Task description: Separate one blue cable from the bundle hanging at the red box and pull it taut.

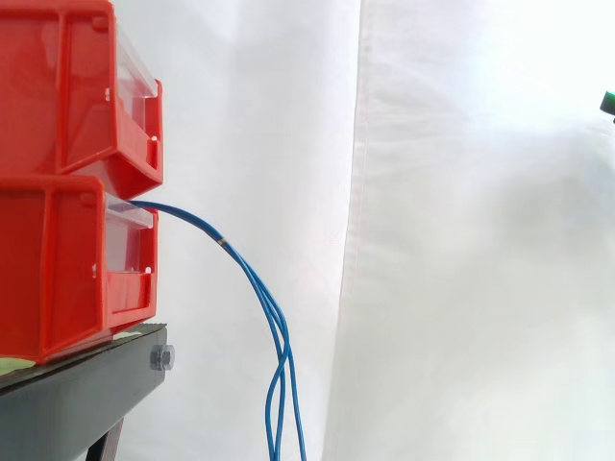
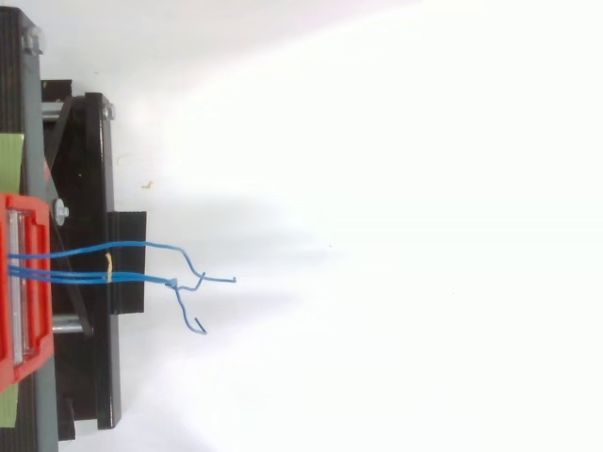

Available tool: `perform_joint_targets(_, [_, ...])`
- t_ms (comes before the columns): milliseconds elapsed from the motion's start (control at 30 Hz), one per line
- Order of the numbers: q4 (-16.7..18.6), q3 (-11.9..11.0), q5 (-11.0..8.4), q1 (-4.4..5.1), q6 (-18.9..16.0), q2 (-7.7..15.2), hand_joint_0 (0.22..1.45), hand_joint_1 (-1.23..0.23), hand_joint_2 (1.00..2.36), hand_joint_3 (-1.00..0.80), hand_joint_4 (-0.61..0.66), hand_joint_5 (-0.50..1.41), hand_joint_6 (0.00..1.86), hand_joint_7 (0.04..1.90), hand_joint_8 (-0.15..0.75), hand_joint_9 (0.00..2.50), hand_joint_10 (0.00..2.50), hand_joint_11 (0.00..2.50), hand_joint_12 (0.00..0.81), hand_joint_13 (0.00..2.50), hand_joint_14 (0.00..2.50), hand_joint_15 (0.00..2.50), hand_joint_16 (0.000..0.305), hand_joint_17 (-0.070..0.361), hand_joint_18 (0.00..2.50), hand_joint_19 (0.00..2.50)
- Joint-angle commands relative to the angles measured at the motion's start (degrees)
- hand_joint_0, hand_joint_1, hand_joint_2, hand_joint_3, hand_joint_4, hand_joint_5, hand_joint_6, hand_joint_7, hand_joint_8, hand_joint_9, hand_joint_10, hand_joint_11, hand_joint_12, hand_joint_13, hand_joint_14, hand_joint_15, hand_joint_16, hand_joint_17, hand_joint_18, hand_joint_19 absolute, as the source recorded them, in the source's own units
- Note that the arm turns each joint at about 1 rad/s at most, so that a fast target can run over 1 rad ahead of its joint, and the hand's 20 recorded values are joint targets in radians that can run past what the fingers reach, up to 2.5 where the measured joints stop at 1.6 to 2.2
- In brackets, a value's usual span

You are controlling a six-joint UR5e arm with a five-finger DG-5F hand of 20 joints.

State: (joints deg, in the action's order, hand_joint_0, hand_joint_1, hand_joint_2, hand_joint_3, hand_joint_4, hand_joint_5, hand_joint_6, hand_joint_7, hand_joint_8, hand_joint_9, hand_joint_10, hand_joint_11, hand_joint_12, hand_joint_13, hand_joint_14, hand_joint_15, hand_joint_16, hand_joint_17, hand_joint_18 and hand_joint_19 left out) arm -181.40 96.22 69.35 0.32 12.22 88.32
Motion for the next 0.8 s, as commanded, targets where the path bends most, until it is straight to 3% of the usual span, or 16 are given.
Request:
perform_joint_targets(0, [-0.01, 0.02, -0.01, 0.03, 0.0, -0.08, 0.59, -0.62, 1.01, -0.41, 0.23, -0.18, 0.5, 0.85, 0.295, 0.82, 0.01, 0.43, 0.305, 0.73, 0.01, 0.36, 0.032, 0.073, 0.67, 0.37])
perform_joint_targets(267, [-0.01, 0.02, -0.01, 0.03, 0.0, 0.01, 0.59, -0.61, 1.01, -0.42, 0.23, -0.18, 0.5, 0.85, 0.304, 0.79, 0.01, 0.41, 0.266, 0.71, 0.01, 0.31, 0.026, 0.059, 0.63, 0.24])
perform_joint_targets(767, [-0.01, 0.02, -0.01, 0.03, 0.0, 0.01, 0.6, -0.62, 1.01, -0.42, 0.24, -0.18, 0.5, 0.85, 0.308, 0.81, 0.01, 0.42, 0.261, 0.74, 0.01, 0.32, 0.026, 0.058, 0.66, 0.27])
